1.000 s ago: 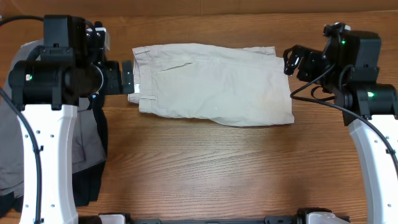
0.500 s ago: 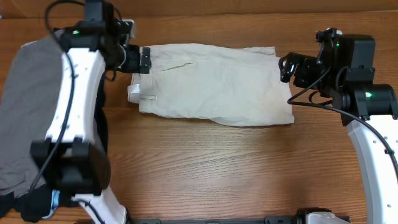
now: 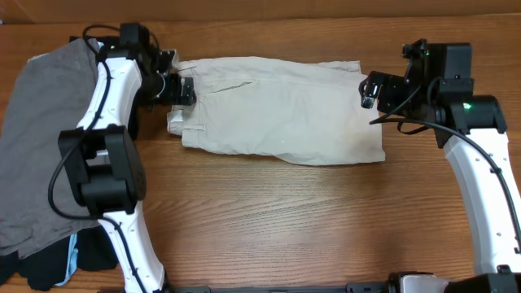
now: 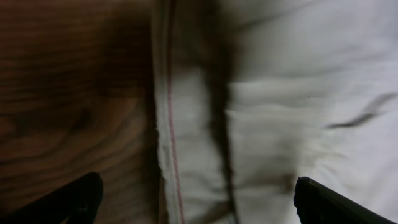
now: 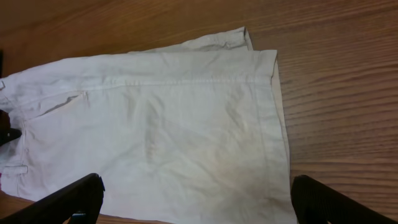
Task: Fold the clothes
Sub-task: 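Grasp the left end of the folded shorts with the left gripper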
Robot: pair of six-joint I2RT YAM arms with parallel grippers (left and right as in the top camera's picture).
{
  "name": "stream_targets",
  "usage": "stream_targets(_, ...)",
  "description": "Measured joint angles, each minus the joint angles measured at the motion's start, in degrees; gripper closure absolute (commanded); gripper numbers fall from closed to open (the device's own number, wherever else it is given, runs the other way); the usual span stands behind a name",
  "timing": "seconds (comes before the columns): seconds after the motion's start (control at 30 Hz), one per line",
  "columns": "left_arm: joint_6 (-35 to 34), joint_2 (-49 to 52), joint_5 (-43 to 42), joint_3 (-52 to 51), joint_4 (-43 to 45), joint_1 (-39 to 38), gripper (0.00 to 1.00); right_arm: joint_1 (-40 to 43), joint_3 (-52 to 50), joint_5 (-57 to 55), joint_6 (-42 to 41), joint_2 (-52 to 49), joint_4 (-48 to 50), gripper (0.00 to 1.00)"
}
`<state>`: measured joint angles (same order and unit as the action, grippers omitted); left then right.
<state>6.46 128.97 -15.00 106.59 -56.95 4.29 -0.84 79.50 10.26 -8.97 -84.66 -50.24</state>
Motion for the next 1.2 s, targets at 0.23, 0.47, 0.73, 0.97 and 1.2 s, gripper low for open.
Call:
stream_targets(0.23,1.3,4.3,-2.1,0.3,1.6,0.2,0.0,0.0,0.0,0.0,0.0,-0.4,-0.3,0.0)
stream_targets(0.47,1.5,4.7,-7.1,0.7,1.0,-0.1,0.01,0.0,0.0,0.0,0.0,-0.4,-0.3,0.0)
stream_targets(0.73,-0.8,7.5,-10.5,2.9,-1.5,-3.0,0.78,0.0,0.0,0.0,-0.1,-0.4,0.9,0.05)
stream_targets(0.97,-3.8,9.7,-14.7,4.0,-2.1,-3.9,0.96,0.0,0.0,0.0,-1.5,-0.9,5.3,0.4)
stream_targets(1.2,-4.5,10.1,-15.6,5.5,-6.6,-3.9,0.96,0.0,0.0,0.3,-3.8,-5.0,9.4,0.94)
